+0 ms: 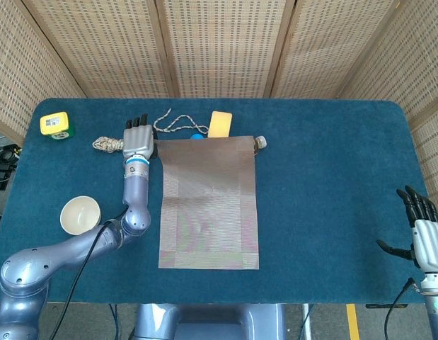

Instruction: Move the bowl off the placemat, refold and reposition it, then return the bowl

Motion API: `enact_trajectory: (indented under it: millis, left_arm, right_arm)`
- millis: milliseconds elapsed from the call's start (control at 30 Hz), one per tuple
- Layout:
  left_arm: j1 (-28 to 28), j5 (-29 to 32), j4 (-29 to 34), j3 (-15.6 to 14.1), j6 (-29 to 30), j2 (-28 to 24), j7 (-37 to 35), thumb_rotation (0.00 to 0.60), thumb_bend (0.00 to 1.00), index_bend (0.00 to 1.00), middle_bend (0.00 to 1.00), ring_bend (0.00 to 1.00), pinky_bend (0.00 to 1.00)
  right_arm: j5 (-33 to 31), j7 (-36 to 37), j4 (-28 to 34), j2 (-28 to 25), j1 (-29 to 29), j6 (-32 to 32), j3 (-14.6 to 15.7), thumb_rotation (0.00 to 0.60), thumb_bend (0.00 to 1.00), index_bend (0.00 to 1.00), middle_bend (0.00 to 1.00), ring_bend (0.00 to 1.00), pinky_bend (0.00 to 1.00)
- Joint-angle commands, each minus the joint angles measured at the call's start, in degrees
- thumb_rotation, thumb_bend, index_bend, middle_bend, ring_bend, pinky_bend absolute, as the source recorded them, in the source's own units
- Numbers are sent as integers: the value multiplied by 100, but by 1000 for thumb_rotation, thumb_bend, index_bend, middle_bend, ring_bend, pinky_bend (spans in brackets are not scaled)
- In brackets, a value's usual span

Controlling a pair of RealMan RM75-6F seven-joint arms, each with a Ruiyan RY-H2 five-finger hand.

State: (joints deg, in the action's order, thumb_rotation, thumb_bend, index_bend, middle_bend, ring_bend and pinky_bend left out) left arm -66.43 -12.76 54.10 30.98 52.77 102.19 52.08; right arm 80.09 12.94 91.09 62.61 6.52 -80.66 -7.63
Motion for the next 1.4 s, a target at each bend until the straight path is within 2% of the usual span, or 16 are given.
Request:
enact_trajectory:
  millis: [33,67,133,200,233,433,567,700,800,967,1133,1400]
  left_arm:
    - [-11,124,30,6,-28,-42,52,600,520,478,0,0,0]
    - [-7,142,50,-11,-46,-60,67,600,511,418,0,0,0]
    - [23,125,124,-62,-96,-119,55,600,436,193,0,0,0]
    - [62,53,207,-119,-110,-177,4,600,340,50,0,0,0]
    - [87,-17,261,-159,-101,-214,-40,600,290,13,0,0,0]
    - [301,-345,729,-322,-4,-492,-329,600,190,0,0,0,0]
    - [574,-689,1337,-431,103,-824,-666,600,183,0,0,0,0]
    - [1002,-1396,2144,-652,416,-1242,-1150,600,183,0,0,0,0]
    - [1708,-2649,3094,-1107,1175,-1685,-1820,600,185,0,0,0,0]
    - [2553,-4038,3788,-1773,2098,-2082,-2551,600,191,0,0,0,0]
    - [3407,-5126,4133,-2552,2985,-2398,-2943,600,192,0,0,0,0]
    - [4413,-6233,4424,-3277,4022,-2827,-3335,600,192,0,0,0,0]
  right_arm:
    - [-4,0,0,-2,-1,2,0,600,129,0,0,0,0]
    - [-4,0,1,-5,-2,3,1,600,129,0,0,0,0]
    - [-1,-2,1,-6,1,11,4,600,129,0,0,0,0]
    - [1,-2,0,-5,3,14,6,600,129,0,0,0,0]
    - [3,-1,1,-6,4,17,7,600,129,0,0,0,0]
    - [48,-5,22,-13,-10,-28,17,600,129,0,0,0,0]
    - [87,-24,39,-17,-24,-64,32,600,129,0,0,0,0]
    - [177,-59,79,-18,-46,-151,53,600,129,0,0,0,0]
    - [287,-92,131,-20,-80,-249,90,600,129,0,0,0,0]
    - [398,-150,183,-11,-104,-326,134,600,129,0,0,0,0]
    - [617,-304,234,40,-125,-462,204,600,129,0,0,0,0]
    - [958,-606,355,117,-162,-635,341,600,119,0,0,0,0]
